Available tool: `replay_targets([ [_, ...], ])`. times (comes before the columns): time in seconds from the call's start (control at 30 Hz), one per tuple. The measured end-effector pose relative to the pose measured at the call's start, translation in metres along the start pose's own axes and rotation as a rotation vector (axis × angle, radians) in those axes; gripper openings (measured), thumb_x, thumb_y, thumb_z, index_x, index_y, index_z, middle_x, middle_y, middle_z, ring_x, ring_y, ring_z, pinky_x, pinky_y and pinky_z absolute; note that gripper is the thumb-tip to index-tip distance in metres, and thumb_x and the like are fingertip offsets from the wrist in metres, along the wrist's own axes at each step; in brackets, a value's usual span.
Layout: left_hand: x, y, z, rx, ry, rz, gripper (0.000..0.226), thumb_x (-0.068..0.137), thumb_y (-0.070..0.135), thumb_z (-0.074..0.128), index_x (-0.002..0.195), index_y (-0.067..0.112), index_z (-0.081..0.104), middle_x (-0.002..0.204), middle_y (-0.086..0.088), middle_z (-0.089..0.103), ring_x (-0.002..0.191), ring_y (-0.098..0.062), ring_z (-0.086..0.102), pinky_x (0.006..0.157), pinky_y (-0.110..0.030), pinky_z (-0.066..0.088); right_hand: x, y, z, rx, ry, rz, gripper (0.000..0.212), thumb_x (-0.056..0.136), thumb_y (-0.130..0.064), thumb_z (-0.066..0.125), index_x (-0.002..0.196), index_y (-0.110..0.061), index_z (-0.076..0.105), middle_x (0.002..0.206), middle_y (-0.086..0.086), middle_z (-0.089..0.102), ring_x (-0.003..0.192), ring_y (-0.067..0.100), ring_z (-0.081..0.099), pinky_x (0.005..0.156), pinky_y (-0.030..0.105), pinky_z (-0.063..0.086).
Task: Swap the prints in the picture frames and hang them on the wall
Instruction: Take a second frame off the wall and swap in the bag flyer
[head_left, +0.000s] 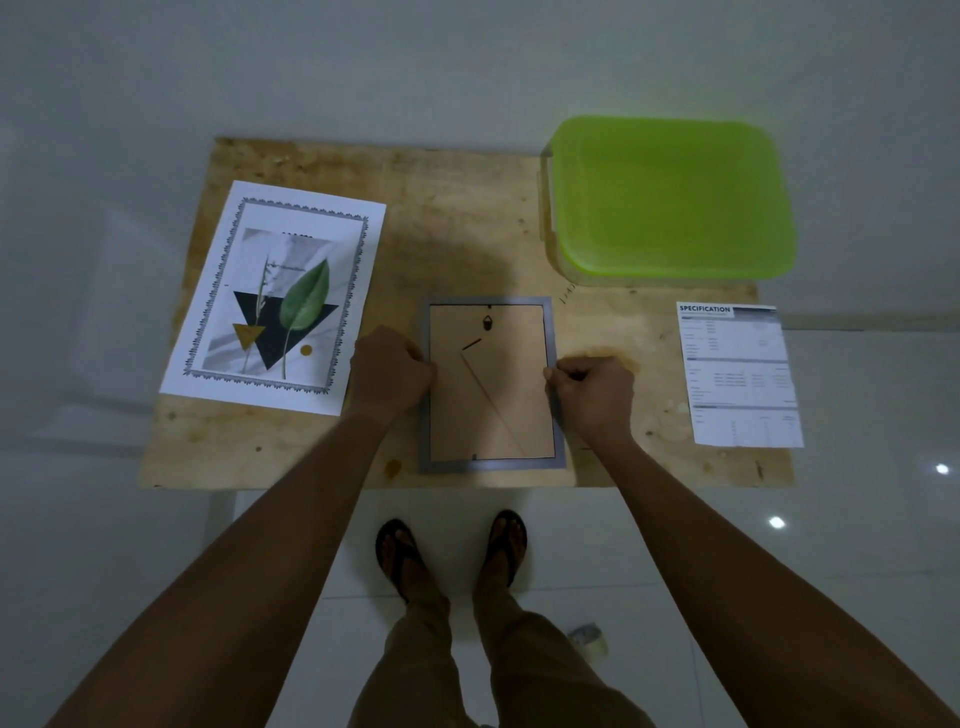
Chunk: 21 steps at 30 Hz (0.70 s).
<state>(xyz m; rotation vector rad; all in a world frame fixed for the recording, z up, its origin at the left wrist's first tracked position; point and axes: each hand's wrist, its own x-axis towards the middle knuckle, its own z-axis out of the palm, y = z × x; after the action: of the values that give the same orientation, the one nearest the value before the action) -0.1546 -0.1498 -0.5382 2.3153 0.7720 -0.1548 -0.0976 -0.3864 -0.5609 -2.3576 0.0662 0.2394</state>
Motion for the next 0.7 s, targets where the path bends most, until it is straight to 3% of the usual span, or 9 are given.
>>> replay_targets([
  [0.1, 0.002, -0.004, -0.001, -0.011, -0.026, -0.025, 0.022, 0.065, 0.026, 0.075, 0.056, 0.006, 0.070, 0.057, -0.009, 0.065, 0.055, -0.019, 0.063, 0.056, -0.027, 0.051, -0.002, -0.001, -0.002, 0.029, 0.003, 0.028, 0.022, 0.085, -0.029, 0.079, 0.098, -0.011, 0.081, 0.083, 0.003, 0.076, 0.077, 0.017, 0.069, 0.080, 0.036, 0.058],
  [0.17, 0.001, -0.002, -0.008, 0.008, -0.030, 0.013, 0.025, 0.062, 0.035, 0.074, 0.060, 0.011, 0.071, 0.062, -0.005, 0.066, 0.061, -0.018, 0.064, 0.066, -0.034, 0.057, -0.010, -0.004, -0.004, 0.008, -0.001, -0.009, 0.035, 0.082, -0.036, 0.082, 0.108, -0.013, 0.078, 0.088, 0.002, 0.072, 0.082, 0.014, 0.063, 0.083, 0.034, 0.055],
  [0.3, 0.012, 0.010, -0.017, 0.015, 0.052, 0.095, 0.040, 0.073, 0.034, 0.057, 0.105, 0.018, 0.075, 0.106, -0.004, 0.072, 0.099, -0.025, 0.066, 0.084, -0.030, 0.048, -0.052, -0.006, 0.004, -0.139, -0.039, -0.372, 0.037, 0.080, -0.038, 0.083, 0.114, -0.025, 0.075, 0.103, -0.001, 0.059, 0.101, 0.016, 0.050, 0.082, 0.028, 0.040],
  [0.47, 0.064, 0.027, -0.010, 0.078, -0.174, 0.339, 0.041, 0.088, 0.024, 0.068, 0.128, 0.017, 0.065, 0.126, -0.006, 0.063, 0.118, -0.023, 0.058, 0.094, -0.026, 0.042, -0.090, 0.002, 0.027, -0.126, -0.202, -0.527, 0.030, 0.076, -0.036, 0.082, 0.102, -0.020, 0.081, 0.096, -0.001, 0.063, 0.095, 0.020, 0.060, 0.078, 0.040, 0.052],
  [0.53, 0.083, 0.032, -0.006, 0.156, -0.231, 0.458, 0.034, 0.092, 0.024, 0.063, 0.125, 0.015, 0.067, 0.121, -0.007, 0.063, 0.117, -0.025, 0.057, 0.094, -0.030, 0.044, -0.095, 0.004, 0.035, -0.103, -0.190, -0.505, 0.034, 0.076, -0.038, 0.080, 0.102, -0.017, 0.081, 0.094, 0.001, 0.063, 0.091, 0.021, 0.062, 0.076, 0.042, 0.053],
  [0.6, 0.094, 0.033, -0.001, 0.225, -0.286, 0.578, 0.023, 0.093, 0.026, 0.061, 0.108, 0.013, 0.073, 0.103, -0.007, 0.065, 0.105, -0.027, 0.061, 0.081, -0.027, 0.041, -0.099, 0.004, 0.039, -0.060, -0.165, -0.475, 0.035, 0.077, -0.037, 0.077, 0.103, -0.014, 0.081, 0.095, 0.003, 0.063, 0.091, 0.021, 0.063, 0.076, 0.042, 0.053],
  [0.7, 0.104, 0.035, 0.002, 0.190, -0.286, 0.679, 0.025, 0.094, 0.024, 0.063, 0.111, 0.012, 0.076, 0.106, -0.008, 0.072, 0.098, -0.024, 0.065, 0.082, -0.024, 0.045, -0.104, 0.002, 0.043, -0.020, -0.128, -0.421, 0.031, 0.074, -0.031, 0.081, 0.100, -0.013, 0.081, 0.096, 0.005, 0.061, 0.089, 0.021, 0.064, 0.077, 0.042, 0.054],
])
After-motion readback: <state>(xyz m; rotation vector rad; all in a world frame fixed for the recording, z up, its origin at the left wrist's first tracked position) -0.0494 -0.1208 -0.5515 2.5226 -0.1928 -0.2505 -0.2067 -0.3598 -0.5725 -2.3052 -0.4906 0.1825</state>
